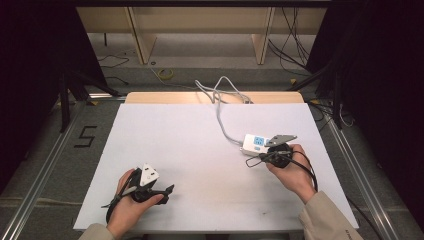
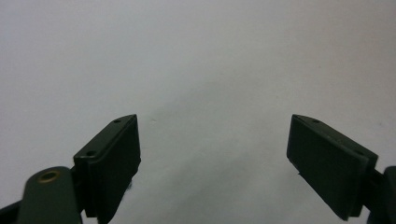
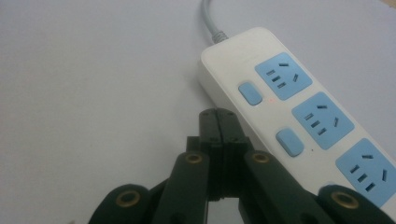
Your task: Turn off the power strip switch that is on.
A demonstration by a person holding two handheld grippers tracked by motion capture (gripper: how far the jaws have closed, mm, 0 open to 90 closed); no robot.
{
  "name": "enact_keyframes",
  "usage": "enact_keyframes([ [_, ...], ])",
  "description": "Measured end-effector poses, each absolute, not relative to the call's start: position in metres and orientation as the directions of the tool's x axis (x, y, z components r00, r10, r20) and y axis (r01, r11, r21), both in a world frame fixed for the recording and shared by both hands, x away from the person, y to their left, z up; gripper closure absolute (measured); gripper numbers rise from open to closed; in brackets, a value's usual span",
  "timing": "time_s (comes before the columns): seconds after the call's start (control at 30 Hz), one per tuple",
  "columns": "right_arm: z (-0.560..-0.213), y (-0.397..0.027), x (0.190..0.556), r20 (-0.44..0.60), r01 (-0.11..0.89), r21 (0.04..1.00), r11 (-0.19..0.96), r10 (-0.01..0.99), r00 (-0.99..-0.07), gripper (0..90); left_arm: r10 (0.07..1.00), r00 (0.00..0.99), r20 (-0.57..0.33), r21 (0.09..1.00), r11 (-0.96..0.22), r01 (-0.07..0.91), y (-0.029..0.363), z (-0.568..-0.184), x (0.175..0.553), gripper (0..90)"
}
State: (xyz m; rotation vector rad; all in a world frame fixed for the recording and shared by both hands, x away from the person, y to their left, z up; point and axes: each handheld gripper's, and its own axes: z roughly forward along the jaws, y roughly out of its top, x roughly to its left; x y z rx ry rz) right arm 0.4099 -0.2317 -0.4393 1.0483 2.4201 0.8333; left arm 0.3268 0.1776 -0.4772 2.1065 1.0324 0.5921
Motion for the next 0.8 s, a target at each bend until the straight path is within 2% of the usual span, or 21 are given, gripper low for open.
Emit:
enact_keyframes([
  [0.8, -0.430, -0.227, 0.427, -0.112, 0.534, 0.634, 0.559, 0.750, -0.652, 90.0, 0.809, 0.580, 0.093, 0.756, -0.437, 0.488, 0.177, -0.477, 0.327, 17.3],
])
